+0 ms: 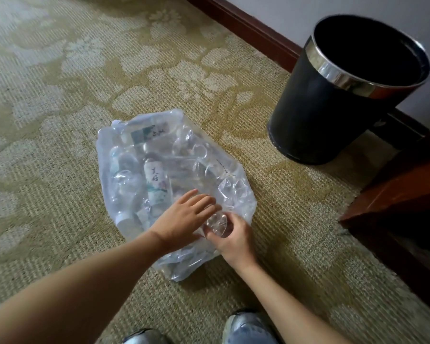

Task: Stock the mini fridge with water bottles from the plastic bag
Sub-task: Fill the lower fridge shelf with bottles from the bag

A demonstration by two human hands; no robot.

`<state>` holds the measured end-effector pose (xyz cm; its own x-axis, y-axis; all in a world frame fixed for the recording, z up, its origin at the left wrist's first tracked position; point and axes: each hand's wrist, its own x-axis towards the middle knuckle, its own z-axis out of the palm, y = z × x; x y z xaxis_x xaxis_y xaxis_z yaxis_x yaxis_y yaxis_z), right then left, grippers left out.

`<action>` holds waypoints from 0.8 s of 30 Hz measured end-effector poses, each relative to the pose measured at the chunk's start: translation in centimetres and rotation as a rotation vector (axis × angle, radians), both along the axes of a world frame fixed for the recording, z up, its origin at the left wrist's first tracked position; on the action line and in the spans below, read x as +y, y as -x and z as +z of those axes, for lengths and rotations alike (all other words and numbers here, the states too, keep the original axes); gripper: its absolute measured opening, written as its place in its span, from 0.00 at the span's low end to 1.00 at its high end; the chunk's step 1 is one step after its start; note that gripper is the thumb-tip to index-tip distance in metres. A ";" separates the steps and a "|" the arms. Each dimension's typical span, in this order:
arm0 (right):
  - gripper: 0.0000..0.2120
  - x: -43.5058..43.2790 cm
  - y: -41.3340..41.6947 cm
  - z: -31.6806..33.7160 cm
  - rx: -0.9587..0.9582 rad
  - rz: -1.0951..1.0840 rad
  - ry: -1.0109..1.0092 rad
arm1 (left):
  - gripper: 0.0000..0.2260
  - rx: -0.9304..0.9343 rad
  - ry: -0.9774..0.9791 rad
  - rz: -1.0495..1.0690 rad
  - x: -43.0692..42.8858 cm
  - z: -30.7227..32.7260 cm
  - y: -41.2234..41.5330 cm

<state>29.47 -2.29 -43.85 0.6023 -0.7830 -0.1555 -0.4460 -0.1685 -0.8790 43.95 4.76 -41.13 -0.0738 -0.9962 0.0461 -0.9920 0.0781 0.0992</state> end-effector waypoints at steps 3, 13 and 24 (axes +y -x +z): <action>0.27 0.7 -0.3 0.4 -0.075 -0.131 -0.148 | 0.32 0.072 0.018 0.114 0.1 -0.1 0.9; 0.25 -0.1 0.6 1.8 -0.098 -0.550 -0.303 | 0.34 0.186 0.048 0.307 -0.8 0.3 2.4; 0.22 -1.1 3.7 4.1 -0.231 -0.837 -0.627 | 0.35 0.265 0.113 0.189 -1.8 2.3 2.6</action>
<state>25.72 -3.44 -39.80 -0.0228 -0.7806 -0.6247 -0.0216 0.6251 -0.7803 41.33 2.93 -38.82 0.1414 -0.9786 0.1497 -0.9307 -0.0798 0.3571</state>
